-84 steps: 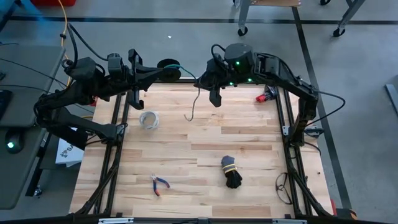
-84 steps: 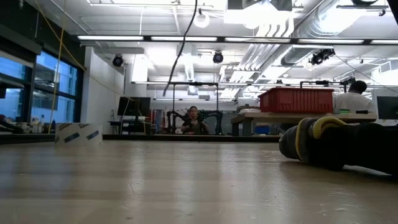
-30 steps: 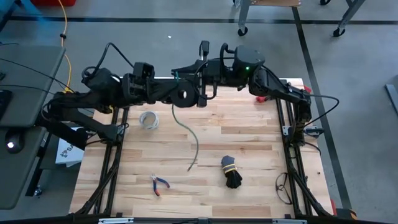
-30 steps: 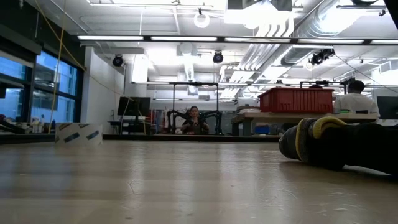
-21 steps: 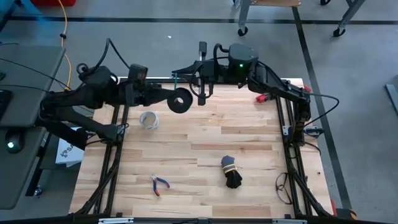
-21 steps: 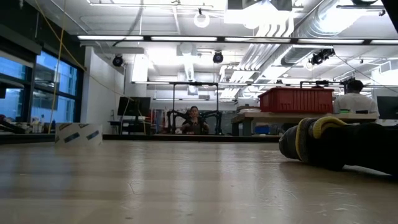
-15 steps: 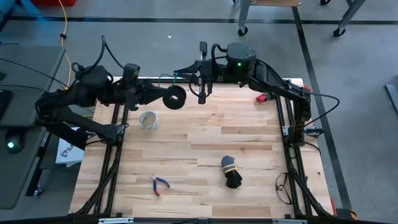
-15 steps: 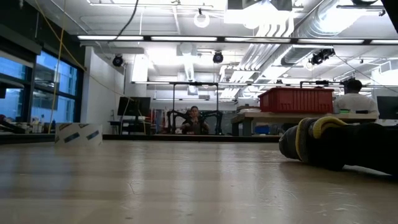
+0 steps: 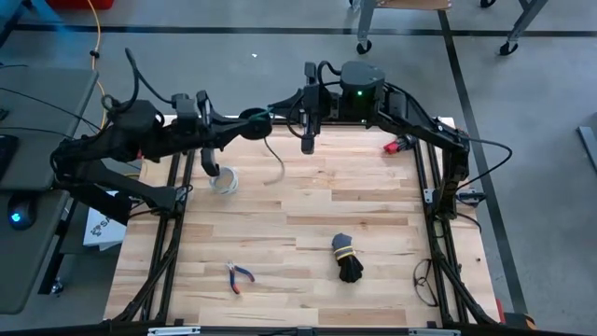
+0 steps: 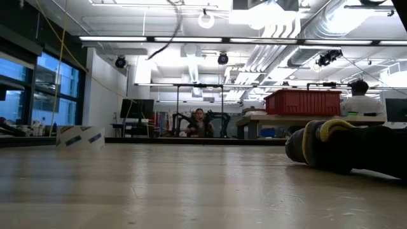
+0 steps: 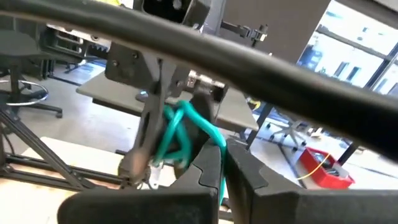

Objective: Coil cords
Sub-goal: Coil the green wire on the spool

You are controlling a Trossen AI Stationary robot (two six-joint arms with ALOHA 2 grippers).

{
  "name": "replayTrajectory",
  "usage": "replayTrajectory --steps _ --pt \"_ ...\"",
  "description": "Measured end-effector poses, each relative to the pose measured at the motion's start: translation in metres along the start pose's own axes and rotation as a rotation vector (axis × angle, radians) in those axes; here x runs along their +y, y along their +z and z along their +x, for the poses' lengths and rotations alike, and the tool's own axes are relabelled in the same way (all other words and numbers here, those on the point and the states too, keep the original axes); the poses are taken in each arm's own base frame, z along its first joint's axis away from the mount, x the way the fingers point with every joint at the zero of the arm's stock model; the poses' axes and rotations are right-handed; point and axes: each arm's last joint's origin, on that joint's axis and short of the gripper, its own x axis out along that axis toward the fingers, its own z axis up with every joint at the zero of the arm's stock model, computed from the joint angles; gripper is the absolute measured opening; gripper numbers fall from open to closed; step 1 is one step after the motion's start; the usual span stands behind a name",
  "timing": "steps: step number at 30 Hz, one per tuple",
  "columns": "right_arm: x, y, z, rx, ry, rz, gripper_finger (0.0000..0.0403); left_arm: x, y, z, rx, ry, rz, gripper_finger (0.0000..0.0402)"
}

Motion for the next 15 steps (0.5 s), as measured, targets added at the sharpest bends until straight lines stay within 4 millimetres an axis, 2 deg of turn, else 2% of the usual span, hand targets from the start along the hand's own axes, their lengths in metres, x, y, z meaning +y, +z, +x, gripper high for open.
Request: replayTrajectory --steps 8,15 --pt "0.002 -0.001 -0.001 0.017 0.024 0.124 0.0008 0.001 0.004 -0.001 -0.032 0.05 0.138 0.0" --pt "0.005 -0.01 -0.001 0.111 0.046 0.19 0.01 0.002 0.011 -0.002 -0.099 0.059 0.174 0.0001"
